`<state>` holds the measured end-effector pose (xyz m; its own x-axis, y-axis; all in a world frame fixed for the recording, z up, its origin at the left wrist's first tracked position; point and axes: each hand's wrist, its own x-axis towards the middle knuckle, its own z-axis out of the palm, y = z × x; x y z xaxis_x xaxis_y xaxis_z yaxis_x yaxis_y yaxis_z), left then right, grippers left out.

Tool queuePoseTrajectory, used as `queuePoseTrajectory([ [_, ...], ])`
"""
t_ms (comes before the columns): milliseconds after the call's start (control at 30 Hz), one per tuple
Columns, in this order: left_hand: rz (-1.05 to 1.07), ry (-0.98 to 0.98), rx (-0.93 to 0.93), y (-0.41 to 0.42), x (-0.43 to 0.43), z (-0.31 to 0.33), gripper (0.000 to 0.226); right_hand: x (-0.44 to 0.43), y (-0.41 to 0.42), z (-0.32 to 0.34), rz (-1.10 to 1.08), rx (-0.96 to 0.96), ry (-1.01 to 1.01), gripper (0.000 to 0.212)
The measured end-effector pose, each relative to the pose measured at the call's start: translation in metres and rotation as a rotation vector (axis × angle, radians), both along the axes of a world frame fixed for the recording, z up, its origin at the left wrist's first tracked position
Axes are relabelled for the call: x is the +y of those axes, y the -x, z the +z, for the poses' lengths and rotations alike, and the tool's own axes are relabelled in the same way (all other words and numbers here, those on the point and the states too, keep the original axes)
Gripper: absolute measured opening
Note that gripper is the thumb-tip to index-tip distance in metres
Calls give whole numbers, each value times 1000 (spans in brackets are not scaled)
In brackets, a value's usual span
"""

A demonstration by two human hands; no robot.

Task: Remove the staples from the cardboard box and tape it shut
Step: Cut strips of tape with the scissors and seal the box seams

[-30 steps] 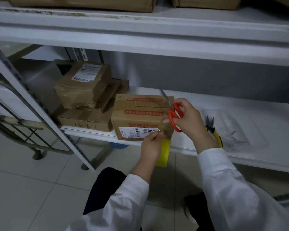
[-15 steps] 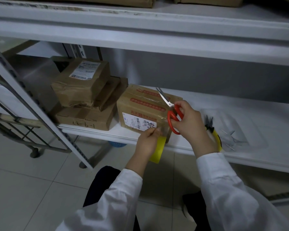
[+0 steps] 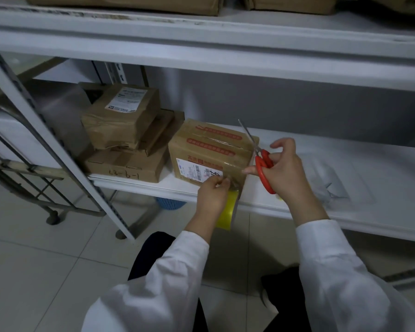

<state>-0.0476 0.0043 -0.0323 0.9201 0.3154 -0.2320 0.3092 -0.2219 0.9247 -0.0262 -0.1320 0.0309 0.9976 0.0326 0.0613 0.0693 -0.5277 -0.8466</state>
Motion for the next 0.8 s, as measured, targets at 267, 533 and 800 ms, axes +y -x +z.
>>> queuePoseTrajectory([
  [267, 10, -99, -17, 4, 2, 4, 30, -31, 29, -10, 106, 280, 291, 59],
  [533, -6, -97, -10, 9, 2, 8, 31, -31, 28, -16, 179, 466, 311, 55],
  [800, -63, -110, -1, 9, 7, 7, 34, -24, 23, -15, 188, 506, 276, 47],
])
